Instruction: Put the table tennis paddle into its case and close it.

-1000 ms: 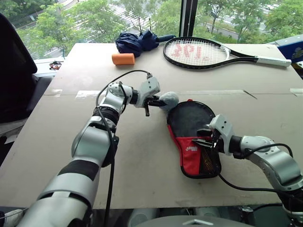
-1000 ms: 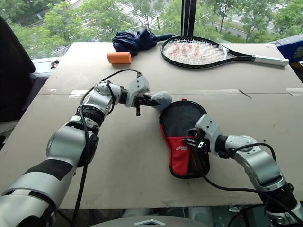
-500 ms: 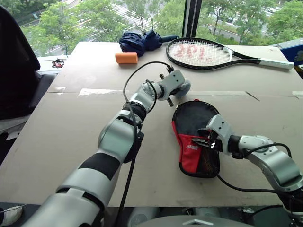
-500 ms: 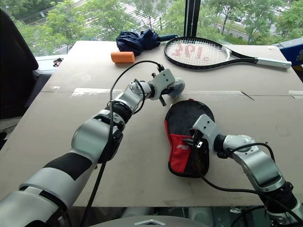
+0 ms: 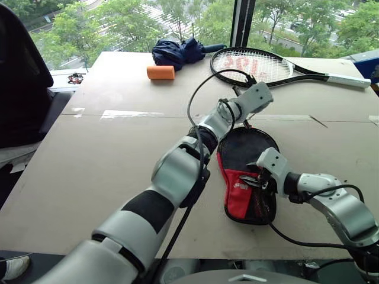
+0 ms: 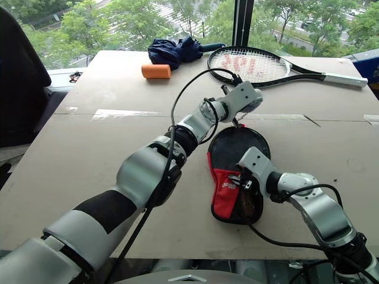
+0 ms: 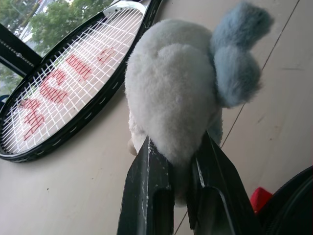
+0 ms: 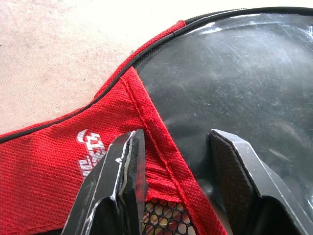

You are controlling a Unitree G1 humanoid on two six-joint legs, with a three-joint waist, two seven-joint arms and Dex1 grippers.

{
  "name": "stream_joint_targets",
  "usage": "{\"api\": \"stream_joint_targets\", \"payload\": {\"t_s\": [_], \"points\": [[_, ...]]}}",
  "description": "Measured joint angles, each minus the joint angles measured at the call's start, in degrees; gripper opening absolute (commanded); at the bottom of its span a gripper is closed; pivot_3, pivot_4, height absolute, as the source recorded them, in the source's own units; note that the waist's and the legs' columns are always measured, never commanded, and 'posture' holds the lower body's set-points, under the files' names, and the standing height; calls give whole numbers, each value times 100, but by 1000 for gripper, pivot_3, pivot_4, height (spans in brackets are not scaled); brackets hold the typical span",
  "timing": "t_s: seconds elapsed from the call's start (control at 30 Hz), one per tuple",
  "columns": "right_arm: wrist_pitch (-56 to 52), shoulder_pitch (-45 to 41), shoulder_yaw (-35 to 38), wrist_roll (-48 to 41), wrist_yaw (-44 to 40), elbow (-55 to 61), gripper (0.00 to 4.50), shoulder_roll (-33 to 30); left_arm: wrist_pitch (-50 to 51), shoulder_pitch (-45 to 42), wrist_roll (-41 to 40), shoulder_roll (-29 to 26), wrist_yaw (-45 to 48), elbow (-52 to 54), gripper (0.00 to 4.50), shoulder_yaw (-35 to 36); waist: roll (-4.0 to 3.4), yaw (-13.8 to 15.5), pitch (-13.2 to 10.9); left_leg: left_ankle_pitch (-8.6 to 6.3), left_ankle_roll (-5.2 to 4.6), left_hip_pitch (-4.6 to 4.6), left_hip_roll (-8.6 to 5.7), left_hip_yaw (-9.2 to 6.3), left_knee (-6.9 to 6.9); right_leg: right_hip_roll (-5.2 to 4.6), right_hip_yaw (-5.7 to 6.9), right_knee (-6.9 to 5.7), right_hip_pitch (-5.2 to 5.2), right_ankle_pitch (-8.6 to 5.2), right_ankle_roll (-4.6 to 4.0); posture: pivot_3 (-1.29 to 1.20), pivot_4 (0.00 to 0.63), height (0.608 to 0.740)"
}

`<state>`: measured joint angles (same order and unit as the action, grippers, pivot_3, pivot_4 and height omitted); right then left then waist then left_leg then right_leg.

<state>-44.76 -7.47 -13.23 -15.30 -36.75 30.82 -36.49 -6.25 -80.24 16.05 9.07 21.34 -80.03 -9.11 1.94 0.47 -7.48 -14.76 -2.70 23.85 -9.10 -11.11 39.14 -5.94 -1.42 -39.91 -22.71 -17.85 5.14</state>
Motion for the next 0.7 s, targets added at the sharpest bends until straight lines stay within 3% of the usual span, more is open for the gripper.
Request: {"api": "stream_joint_targets", "payload": {"t_s": [0.17, 0.43, 0.6, 0.7], "points": [[0, 36, -8, 20, 10, 26, 2069, 31, -221, -2, -260, 109, 806, 1, 81, 234, -4, -28, 3, 0, 0, -1, 0, 1, -1, 0, -1, 0, 1, 0, 0, 0, 150, 726], [2, 72, -10, 45, -26, 44, 2069, 83, -601, 223, -893, 104, 3897, 100, 81, 557, -18, -36, 11, 0, 0, -2, -1, -1, 0, 0, 3, 1, 2, 0, 0, 0, 150, 726], [10, 65, -10, 48, -45, 21, 2069, 114, -631, 351, -892, 84, 4344, 151, 81, 477, -20, -55, 12, 0, 0, -2, 0, -4, 0, 0, 3, 1, 2, 0, 0, 0, 150, 726], [32, 40, -25, 49, -64, -22, 2069, 125, -576, 349, -911, 77, 4299, 227, 1145, 482, -22, -69, 13, 0, 0, -2, 0, -5, -1, 0, 3, 1, 2, 0, 0, 0, 150, 726]]}}
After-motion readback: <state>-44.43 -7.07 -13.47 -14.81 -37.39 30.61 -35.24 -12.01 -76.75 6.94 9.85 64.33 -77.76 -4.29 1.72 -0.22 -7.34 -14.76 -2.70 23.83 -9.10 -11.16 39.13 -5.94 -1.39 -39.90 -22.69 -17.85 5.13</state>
